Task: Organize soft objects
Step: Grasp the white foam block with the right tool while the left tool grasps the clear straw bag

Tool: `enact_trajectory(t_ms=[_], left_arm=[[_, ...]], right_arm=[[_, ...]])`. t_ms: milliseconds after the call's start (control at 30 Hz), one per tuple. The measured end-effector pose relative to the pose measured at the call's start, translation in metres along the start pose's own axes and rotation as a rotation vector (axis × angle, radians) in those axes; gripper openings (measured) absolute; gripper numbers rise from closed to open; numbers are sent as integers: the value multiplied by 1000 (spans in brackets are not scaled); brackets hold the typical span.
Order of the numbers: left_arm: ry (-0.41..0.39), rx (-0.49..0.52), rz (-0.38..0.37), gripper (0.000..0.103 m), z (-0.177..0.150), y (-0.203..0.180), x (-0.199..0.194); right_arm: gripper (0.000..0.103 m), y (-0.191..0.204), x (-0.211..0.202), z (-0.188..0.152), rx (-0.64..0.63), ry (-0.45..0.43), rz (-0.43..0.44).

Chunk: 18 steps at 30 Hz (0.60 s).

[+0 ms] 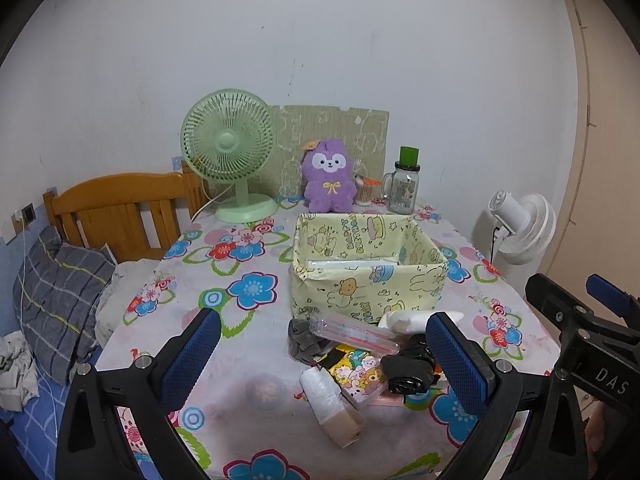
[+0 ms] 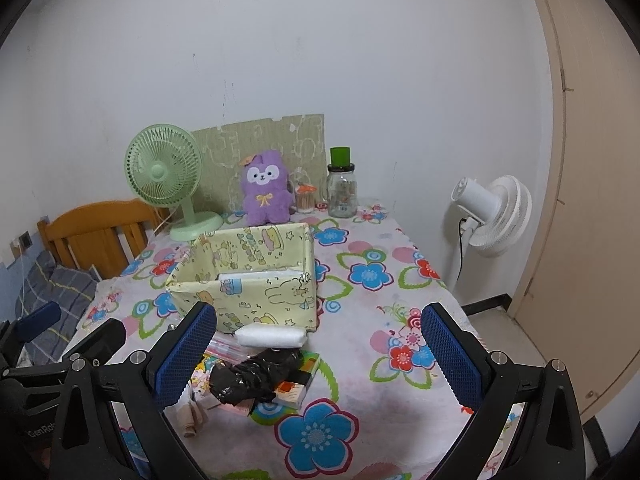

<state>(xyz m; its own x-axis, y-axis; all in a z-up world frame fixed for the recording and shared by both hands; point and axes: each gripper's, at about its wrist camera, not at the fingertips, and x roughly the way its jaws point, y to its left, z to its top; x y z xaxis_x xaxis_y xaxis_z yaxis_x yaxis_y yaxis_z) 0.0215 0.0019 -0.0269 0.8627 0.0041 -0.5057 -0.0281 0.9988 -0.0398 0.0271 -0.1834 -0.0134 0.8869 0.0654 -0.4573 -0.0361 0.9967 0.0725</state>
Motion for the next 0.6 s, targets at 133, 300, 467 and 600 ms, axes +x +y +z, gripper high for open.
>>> enact_trajectory(t_ms=[133,300,467,600], left_arm=[[20,0,3,101,-2,2,10],[61,-7,0,98,-4,3,27],[96,-7,2,98,-7,3,44],[127,-1,-6,98,-10,1,58]], right_arm=[[101,3,12,-1,-4,24,3],[100,6,27,-4,-10,56,-7],[99,7,42,-6,-5,85,-5],[99,11,53,-6,-10,106,14]])
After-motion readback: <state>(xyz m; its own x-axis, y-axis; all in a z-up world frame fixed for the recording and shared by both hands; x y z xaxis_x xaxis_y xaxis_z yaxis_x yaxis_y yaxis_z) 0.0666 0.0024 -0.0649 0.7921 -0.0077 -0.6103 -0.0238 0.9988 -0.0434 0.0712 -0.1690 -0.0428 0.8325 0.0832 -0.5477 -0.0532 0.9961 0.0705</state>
